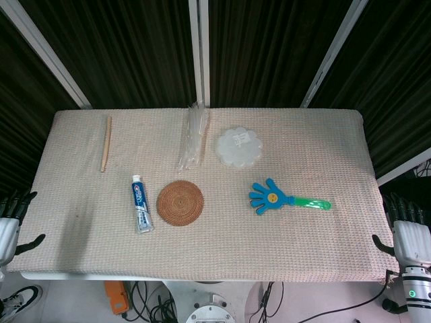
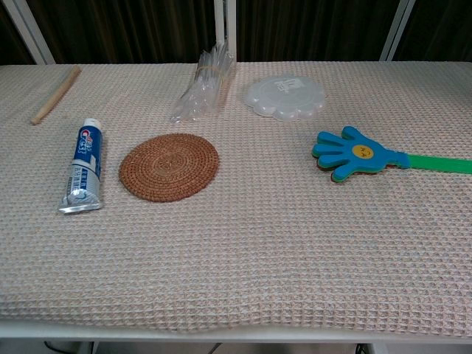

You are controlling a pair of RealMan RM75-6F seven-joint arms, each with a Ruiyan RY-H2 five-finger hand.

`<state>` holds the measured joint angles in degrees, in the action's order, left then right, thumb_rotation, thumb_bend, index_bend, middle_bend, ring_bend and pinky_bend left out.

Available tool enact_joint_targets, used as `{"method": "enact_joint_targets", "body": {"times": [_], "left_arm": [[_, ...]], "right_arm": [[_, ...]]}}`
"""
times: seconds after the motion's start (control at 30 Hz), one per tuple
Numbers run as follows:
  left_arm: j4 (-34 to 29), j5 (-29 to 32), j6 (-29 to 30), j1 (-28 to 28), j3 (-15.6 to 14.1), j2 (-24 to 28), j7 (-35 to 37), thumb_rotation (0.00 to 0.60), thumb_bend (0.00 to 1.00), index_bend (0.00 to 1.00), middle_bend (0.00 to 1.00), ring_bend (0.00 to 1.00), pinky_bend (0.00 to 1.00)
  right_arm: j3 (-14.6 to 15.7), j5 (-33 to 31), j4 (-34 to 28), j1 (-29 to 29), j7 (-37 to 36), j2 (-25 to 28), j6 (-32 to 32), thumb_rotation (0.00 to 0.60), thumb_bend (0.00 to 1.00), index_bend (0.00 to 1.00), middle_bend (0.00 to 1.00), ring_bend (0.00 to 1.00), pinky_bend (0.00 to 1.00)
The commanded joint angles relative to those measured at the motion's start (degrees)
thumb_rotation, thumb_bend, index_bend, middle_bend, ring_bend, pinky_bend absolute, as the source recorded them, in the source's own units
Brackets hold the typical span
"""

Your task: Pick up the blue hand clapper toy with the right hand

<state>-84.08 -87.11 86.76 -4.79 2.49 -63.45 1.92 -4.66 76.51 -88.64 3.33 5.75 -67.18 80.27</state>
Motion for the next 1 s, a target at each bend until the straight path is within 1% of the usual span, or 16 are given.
{"method": "enact_joint_targets", "body": {"times": [0.03,0.2,0.3,0.5,0.6,0.7,0.77,0.83,0.93,1.0], "left_arm": [[0.0,-0.1,0.2,0.1,0.0,0.0,0.0,0.600,0.15,0.11,0.05,0.00,0.10],[-0.6,-0.6,0.7,0.3,-0.3,0.2,-0.5,0.600,0.16,0.10,0.05,0.00,0.10],[-1.1,-1.0,0.9,0.2,-0.3,0.5,-1.0,0.600,0.16,0.10,0.05,0.00,0.10],[-1.6,-1.2,0.9,0.0,-0.2,0.5,-1.2,0.600,0.16,0.11,0.05,0.00,0.10],[-1.6,-1.2,0.7,0.0,-0.4,0.3,-1.1,0.600,0.16,0.11,0.05,0.00,0.09],[-1.5,-1.1,0.4,-0.1,-0.4,0.2,-0.9,0.600,0.16,0.11,0.05,0.00,0.10],[-1.4,-1.1,0.2,-0.3,-0.4,0.1,-0.8,0.600,0.16,0.11,0.05,0.00,0.09],[-1.3,-1.1,0.0,-0.5,-0.3,0.0,-0.7,0.600,0.16,0.11,0.05,0.00,0.10],[-1.2,-1.2,-0.3,-0.7,-0.3,0.0,-0.6,0.600,0.16,0.11,0.05,0.00,0.10],[-1.1,-1.3,-0.4,-0.8,-0.3,-0.1,-0.5,0.600,0.16,0.11,0.05,0.00,0.10]], "right_arm": [[0.0,-0.1,0.2,-0.1,-0.3,0.1,-0.1,0.600,0.16,0.00,0.00,0.00,0.00],[-0.1,0.4,-0.1,0.3,-0.4,0.4,-0.3,0.600,0.16,0.00,0.00,0.00,0.00],[-0.3,0.4,-1.6,1.5,0.2,1.6,-2.3,0.600,0.15,0.00,0.00,0.00,0.00],[-3.1,-5.6,-9.3,7.5,7.3,7.0,-11.6,0.600,0.13,0.00,0.00,0.00,0.00],[-4.7,-10.9,-12.1,12.0,12.0,8.1,-17.5,0.600,0.13,0.00,0.00,0.00,0.00],[-6.1,-16.4,-12.2,16.0,15.8,6.3,-21.3,0.600,0.13,0.00,0.00,0.00,0.00],[-6.6,-19.3,-11.3,18.1,18.3,4.2,-22.2,0.600,0.14,0.01,0.00,0.00,0.00],[-7.1,-22.1,-9.8,20.2,20.6,1.0,-22.4,0.600,0.14,0.06,0.00,0.00,0.00],[-6.9,-25.8,-7.9,22.8,23.8,-2.8,-22.9,0.600,0.14,0.11,0.00,0.00,0.00],[-6.5,-28.0,-6.9,24.3,26.0,-4.9,-23.0,0.600,0.14,0.12,0.00,0.00,0.00]]}}
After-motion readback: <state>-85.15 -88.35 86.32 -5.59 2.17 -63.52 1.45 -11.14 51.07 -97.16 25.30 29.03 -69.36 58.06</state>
